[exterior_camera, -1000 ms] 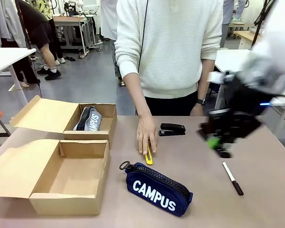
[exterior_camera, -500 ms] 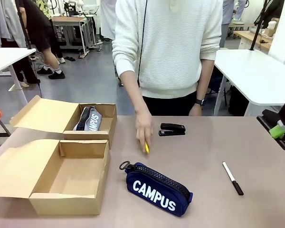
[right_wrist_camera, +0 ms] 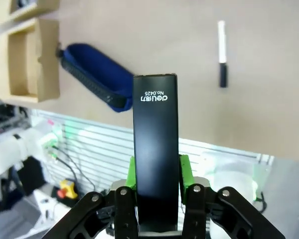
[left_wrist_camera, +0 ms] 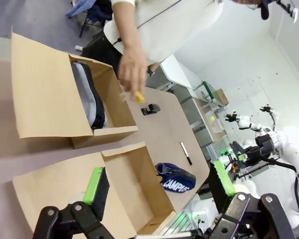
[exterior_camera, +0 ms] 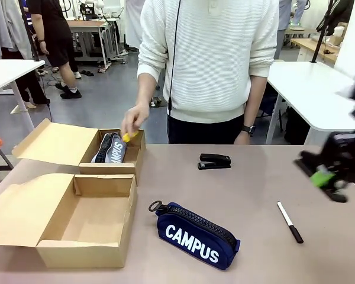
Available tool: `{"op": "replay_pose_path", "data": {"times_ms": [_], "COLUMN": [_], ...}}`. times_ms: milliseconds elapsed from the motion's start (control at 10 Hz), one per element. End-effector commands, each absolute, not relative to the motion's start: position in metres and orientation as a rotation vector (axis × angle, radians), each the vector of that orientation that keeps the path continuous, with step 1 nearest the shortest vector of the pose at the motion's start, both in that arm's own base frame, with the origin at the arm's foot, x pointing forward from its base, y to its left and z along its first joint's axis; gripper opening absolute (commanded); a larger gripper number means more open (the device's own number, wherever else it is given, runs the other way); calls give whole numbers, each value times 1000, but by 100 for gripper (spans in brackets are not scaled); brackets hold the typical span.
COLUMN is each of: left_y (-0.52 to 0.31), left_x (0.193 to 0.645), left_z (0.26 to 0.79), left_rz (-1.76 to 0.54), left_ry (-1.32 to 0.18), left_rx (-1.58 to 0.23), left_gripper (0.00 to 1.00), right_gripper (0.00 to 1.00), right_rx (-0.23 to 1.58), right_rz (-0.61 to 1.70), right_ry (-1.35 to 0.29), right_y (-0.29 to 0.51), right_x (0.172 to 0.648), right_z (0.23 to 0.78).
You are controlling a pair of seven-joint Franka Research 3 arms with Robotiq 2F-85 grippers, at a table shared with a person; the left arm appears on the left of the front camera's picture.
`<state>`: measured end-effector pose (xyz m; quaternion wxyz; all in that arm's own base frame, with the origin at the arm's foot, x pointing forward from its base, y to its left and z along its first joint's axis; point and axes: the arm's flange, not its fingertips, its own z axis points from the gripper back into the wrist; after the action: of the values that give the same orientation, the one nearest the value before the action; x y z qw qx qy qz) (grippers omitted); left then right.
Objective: Place items inside the box.
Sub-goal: Pick up a Pencil pouch or Stapler and place it inside the Mailer Box closest to the robot.
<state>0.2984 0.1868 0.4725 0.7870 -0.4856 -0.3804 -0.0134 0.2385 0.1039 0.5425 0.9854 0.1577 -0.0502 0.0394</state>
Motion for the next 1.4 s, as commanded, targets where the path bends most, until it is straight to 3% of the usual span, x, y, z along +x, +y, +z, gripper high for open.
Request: {"op": "replay_pose_path", "data": {"times_ms": [0, 400, 600, 700, 800, 1100, 1300], "left_y": [185, 185, 185, 185, 185, 185, 185], "left_x": [299, 299, 299, 299, 299, 299, 299], "left_z": [472, 472, 472, 472, 472, 472, 472], "left_rz": [-42, -42, -42, -42, -42, -42, -42], "left_ry": [-847, -847, -847, -847, -847, -847, -847], "left_rx": [-1059, -1059, -1059, -1059, -1059, -1059, -1059], "left_gripper": [100, 100, 100, 100, 100, 100, 100], "right_gripper": [37, 37, 37, 37, 37, 37, 37], "right_rx": [333, 509, 420, 435, 481, 481, 425], "right_rz": [178, 169, 173, 180, 201, 201, 144], "right_ry": [-74, -95, -316, -295, -191, -191, -234], "right_y": [180, 344, 410, 415, 382, 382, 422], "right_x": [271, 266, 249, 250, 241, 241, 252], "right_z": [542, 490, 451, 444, 472, 472, 461]}}
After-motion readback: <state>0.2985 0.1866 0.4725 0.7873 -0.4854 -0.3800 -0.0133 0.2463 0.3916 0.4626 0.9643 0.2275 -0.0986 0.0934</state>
